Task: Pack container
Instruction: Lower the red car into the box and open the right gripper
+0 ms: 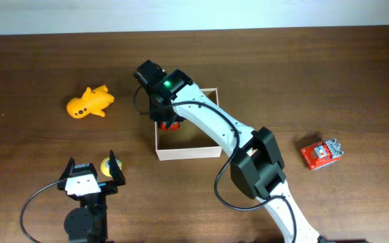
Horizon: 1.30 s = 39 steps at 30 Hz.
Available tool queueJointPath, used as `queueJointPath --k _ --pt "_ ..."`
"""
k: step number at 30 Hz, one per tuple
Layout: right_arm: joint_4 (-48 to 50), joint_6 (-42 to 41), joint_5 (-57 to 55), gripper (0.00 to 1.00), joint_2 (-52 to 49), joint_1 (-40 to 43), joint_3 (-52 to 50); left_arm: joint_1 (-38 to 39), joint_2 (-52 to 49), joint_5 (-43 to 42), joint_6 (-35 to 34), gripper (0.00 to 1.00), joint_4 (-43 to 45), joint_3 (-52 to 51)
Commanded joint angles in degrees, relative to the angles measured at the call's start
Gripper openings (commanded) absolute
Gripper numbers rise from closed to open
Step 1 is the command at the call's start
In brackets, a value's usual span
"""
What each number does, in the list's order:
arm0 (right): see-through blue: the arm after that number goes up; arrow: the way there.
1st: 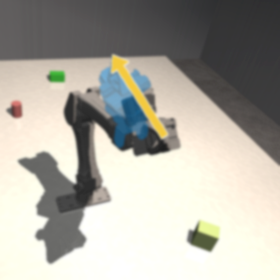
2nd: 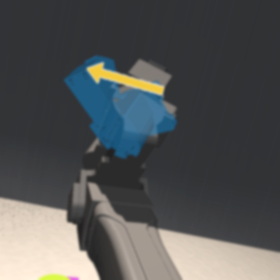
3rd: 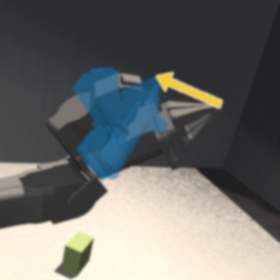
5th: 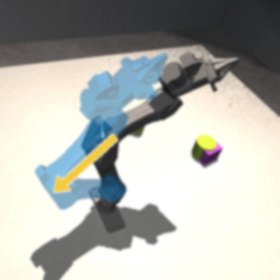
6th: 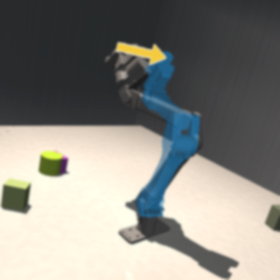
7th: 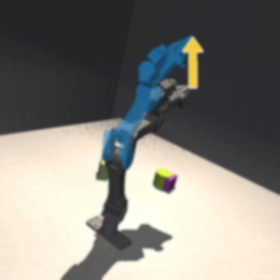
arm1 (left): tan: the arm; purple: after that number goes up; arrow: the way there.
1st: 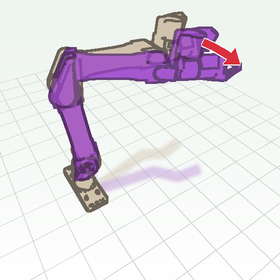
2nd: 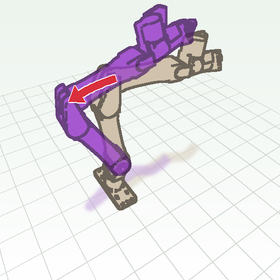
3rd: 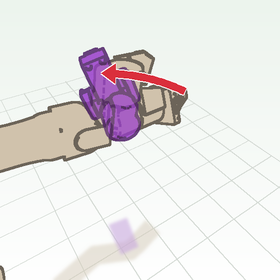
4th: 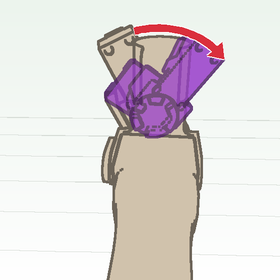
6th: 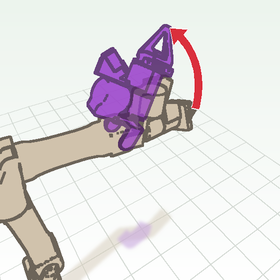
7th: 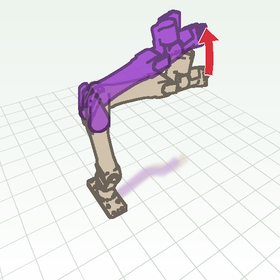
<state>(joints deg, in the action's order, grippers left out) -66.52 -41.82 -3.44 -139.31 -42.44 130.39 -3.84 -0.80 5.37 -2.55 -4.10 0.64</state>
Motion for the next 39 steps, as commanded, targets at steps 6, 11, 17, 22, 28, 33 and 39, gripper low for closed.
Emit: queueJointPath --k 6,11,17,22,28,33,39 --pt "1.22 -0.46 -1.68 0.53 -1.46 -0.28 0.9 -0.35 0.46 -0.44 0.9 0.99 -0.26 -0.11" --pt "1.27 -0.46 -1.79 0.71 -1.55 -0.24 0.9 -0.35 0.46 -0.44 0.9 0.99 -0.26 -0.11" --pt "1.49 -0.09 -1.77 0.72 -1.55 -0.24 0.9 -0.35 0.46 -0.44 0.9 0.99 -0.26 -0.11" --pt "1.49 1.68 -1.73 0.72 -0.76 -0.17 2.27 -0.35 0.46 -0.44 0.9 0.99 -0.26 -0.11" --pt "-2.12 4.55 -1.84 0.73 1.4 0.74 8.98 -0.35 0.46 -0.44 0.9 0.99 -0.26 -0.11" --pt "-9.94 4.52 -5.07 0.75 2.62 2.64 15.3 -0.35 0.46 -0.44 0.9 0.99 -0.26 -0.11" --pt "-23.87 4.52 -9.2 0.8 2.69 7.61 22.36 -0.35 0.46 -0.44 0.9 0.99 -0.26 -0.11"
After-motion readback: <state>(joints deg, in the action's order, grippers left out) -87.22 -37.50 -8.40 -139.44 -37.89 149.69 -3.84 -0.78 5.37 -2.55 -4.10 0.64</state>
